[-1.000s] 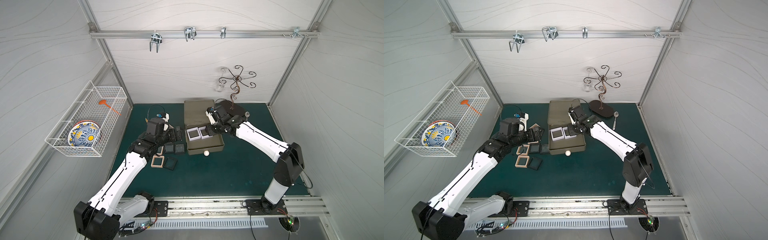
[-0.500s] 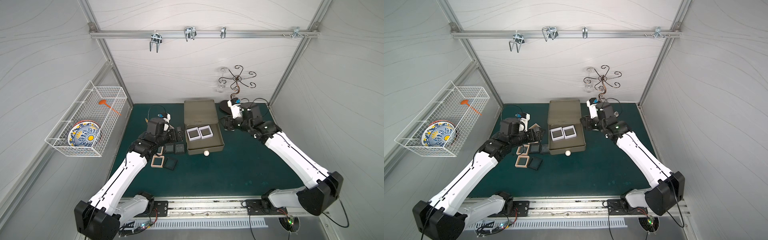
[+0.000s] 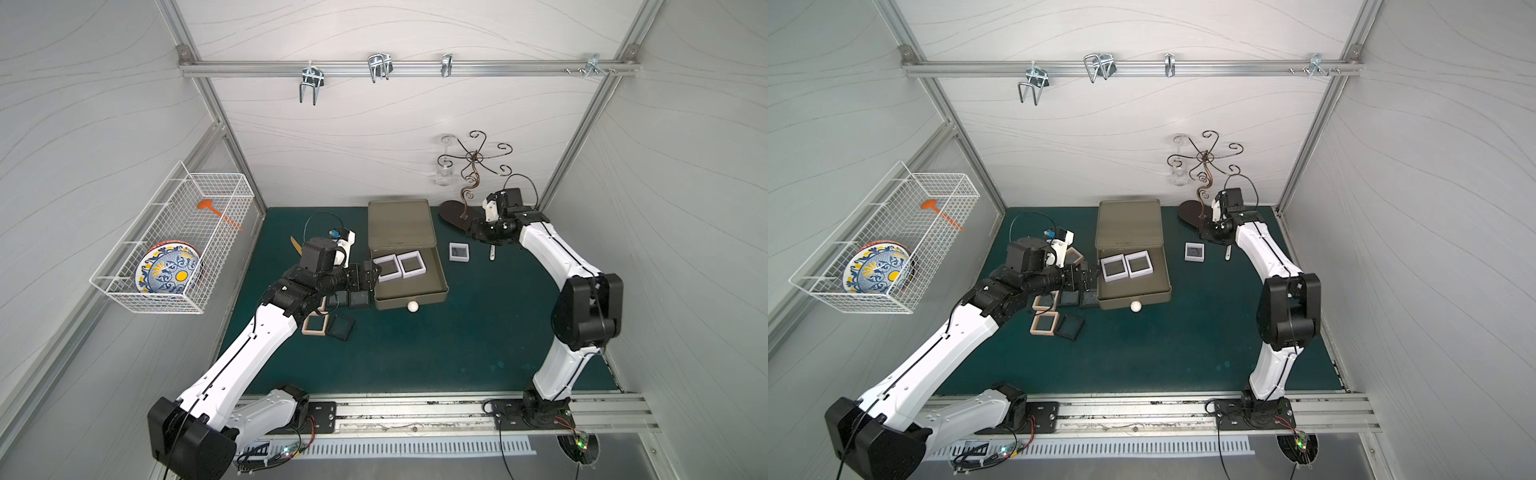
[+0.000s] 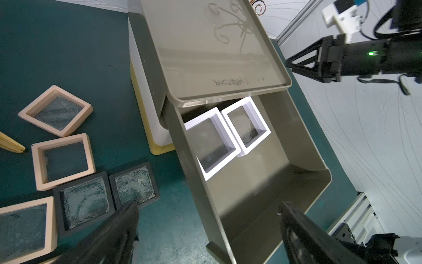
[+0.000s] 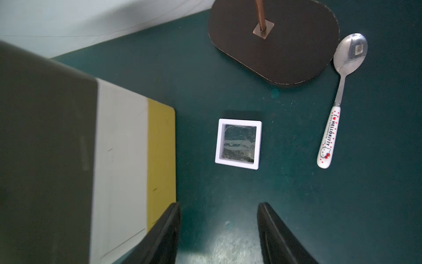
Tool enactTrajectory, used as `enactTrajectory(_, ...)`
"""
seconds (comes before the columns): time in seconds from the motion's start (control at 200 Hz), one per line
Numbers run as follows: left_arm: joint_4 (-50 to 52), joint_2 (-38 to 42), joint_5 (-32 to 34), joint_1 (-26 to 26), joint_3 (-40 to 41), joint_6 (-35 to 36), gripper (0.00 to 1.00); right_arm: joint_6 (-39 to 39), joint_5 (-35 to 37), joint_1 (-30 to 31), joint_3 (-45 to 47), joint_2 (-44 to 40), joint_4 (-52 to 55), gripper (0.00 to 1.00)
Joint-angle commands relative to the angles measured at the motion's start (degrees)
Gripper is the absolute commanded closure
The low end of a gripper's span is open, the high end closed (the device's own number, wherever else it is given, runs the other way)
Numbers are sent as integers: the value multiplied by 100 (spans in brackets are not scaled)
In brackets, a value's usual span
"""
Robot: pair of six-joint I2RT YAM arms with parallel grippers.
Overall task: Place the brooch boxes into the drawer by color
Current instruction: Pick up the brooch box from the center of the board.
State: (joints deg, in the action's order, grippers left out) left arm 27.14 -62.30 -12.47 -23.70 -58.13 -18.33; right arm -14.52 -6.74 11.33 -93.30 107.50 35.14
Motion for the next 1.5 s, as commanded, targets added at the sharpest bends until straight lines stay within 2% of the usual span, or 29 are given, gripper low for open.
enactTrajectory(0.0, -183, 89, -46, -20, -182, 127, 0, 160, 306, 1, -577, 628, 483, 44)
enactTrajectory(0.25, -204, 140, -19, -20, -155, 120, 0, 82, 767, 3, -1619, 1928, 865, 51)
enactTrajectory(0.47, -190, 182, 33, -20, -164, 126, 0, 119, 902, 12, -1839, 2349, 1007, 56)
enactTrajectory(0.655, -191, 154, 42, -20, -164, 117, 0, 172, 898, 27, -1705, 2430, 978, 60)
enactTrajectory(0.785, -188, 158, 50, -20, -164, 110, 0, 182, 883, 27, -1624, 2464, 943, 66)
enactTrajectory(1.041, -182, 166, 87, -20, -164, 102, 0, 196, 881, 45, -1469, 2525, 848, 69)
enactTrajectory(1.096, -182, 165, 101, -20, -159, 101, 0, 196, 869, 45, -1438, 2522, 829, 73)
enactTrajectory(1.261, -178, 161, 122, -20, -155, 101, 0, 196, 837, 45, -1299, 2402, 752, 93)
enactTrajectory(1.491, -182, 176, 183, -20, -146, 102, 0, 125, 754, 36, -722, 1495, 419, 98)
